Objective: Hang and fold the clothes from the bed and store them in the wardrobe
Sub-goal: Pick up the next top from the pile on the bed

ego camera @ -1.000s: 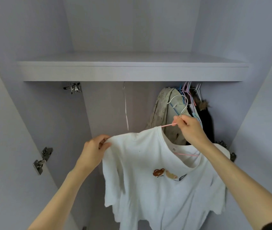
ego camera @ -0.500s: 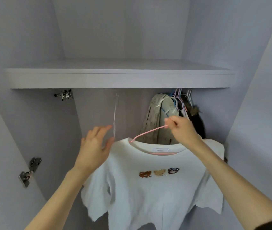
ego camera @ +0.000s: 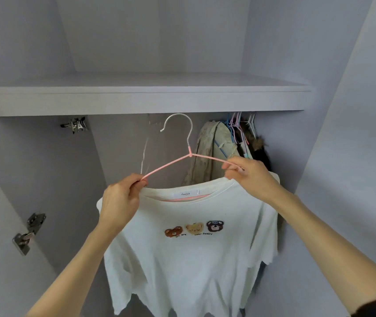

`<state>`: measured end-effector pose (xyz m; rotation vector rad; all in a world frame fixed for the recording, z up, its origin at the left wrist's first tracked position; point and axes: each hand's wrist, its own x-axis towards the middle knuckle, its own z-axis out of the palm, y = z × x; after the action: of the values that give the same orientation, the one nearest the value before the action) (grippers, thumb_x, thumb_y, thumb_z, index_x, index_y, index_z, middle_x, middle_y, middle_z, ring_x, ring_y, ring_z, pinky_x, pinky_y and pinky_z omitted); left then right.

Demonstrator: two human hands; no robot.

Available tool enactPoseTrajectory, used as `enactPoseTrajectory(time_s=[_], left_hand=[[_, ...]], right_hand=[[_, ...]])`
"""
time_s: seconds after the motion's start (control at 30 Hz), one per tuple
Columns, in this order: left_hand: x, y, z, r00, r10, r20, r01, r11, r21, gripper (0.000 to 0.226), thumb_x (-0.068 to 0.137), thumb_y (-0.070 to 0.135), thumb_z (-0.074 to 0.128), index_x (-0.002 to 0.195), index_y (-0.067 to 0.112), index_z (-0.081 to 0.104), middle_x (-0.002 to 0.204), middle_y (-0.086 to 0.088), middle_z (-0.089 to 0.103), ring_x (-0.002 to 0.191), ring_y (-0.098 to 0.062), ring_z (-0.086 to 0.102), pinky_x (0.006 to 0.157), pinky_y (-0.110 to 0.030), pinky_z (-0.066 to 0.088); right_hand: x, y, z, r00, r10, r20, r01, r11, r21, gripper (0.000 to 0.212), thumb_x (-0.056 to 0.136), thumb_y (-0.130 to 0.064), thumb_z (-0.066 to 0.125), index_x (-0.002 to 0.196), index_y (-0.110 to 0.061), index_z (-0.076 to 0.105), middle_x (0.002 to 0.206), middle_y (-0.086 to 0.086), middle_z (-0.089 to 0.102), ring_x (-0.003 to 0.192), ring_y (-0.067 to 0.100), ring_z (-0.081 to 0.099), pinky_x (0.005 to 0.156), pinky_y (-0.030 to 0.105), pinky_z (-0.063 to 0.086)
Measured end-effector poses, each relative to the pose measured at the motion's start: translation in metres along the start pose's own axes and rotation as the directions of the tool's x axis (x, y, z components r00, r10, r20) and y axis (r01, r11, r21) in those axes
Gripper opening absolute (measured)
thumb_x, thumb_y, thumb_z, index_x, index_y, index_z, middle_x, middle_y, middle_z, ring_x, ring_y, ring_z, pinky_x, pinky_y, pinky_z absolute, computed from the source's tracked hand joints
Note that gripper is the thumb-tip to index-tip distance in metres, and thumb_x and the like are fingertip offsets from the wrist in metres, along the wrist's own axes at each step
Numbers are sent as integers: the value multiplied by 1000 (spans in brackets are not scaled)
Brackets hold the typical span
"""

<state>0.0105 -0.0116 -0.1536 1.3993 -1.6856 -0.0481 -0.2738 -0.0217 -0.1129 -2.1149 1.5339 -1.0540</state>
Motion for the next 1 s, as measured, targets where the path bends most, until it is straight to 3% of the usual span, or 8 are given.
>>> enactPoseTrajectory(time_s=[0.13, 0.27, 0.4, 0.53, 0.6, 0.73, 0.87, 1.0], left_hand=[[0, -2, 4, 999, -38, 14, 38, 999, -16, 14, 92, 9, 56, 87, 9, 69, 55, 2, 55, 47, -11, 45, 46, -20, 31], [-1, -3, 15, 988, -50, 146, 64, 994, -92, 16, 93, 11, 56, 83, 15, 68, 65, -7, 61, 59, -27, 51, 52, -15, 34], [-5, 3, 28, 953, -81, 291, 158, 955, -252, 18, 91, 6, 57, 80, 15, 67, 75, -3, 64, 77, -23, 55, 67, -15, 36], [-7, 15, 48, 944, -42, 328, 85, 989, -119, 20, 92, 3, 54, 101, 9, 71, 99, -7, 67, 100, -26, 54, 87, -28, 37], [1, 21, 52, 954, 10, 301, 5, 999, -47, 34, 92, -6, 46, 116, 8, 65, 114, -12, 63, 111, -29, 49, 96, -29, 33], [14, 36, 55, 978, 125, 167, -134, 990, 44, 47, 86, -15, 41, 125, 5, 57, 126, -16, 53, 116, -35, 45, 99, -33, 31], [21, 51, 49, 967, 243, 78, -252, 958, 138, 59, 79, -19, 44, 133, 4, 50, 143, -17, 40, 136, -37, 31, 108, -49, 30], [55, 63, 45, 922, 387, 13, -370, 873, 318, 71, 77, -17, 49, 143, 7, 37, 153, -18, 24, 142, -40, 12, 113, -59, 17]], right_hand=[[0, 11, -8, 999, -49, -14, 47, 992, -117, 18, 93, -8, 53, 97, -11, 71, 89, -6, 64, 75, 2, 53, 66, 9, 36], [-2, 4, -5, 996, -14, 89, 17, 999, -28, 17, 93, -15, 55, 102, -14, 70, 81, -13, 63, 77, 4, 59, 72, 15, 42], [-4, 5, -6, 905, 154, 396, -286, 910, 301, 19, 96, -12, 51, 89, -14, 69, 68, -1, 69, 59, 14, 67, 59, 23, 54], [-15, 35, -15, 774, 278, 569, -567, 704, 427, 19, 95, -8, 51, 87, -6, 69, 66, 3, 66, 58, 16, 65, 56, 25, 53], [-17, 49, -13, 749, 322, 579, -629, 621, 468, 18, 95, -6, 50, 89, -5, 67, 65, 3, 66, 58, 15, 65, 57, 25, 54], [-15, 71, -3, 725, 424, 542, -685, 527, 504, 23, 93, 2, 44, 95, -5, 66, 70, 2, 65, 57, 11, 62, 56, 24, 54], [-7, 78, 14, 720, 426, 548, -694, 443, 567, 26, 95, 3, 44, 102, -9, 66, 90, 2, 67, 82, 13, 64, 78, 31, 55], [27, 83, 20, 738, 461, 493, -652, 302, 695, 23, 95, 2, 45, 101, -10, 64, 96, 3, 65, 91, 17, 62, 76, 33, 53]])
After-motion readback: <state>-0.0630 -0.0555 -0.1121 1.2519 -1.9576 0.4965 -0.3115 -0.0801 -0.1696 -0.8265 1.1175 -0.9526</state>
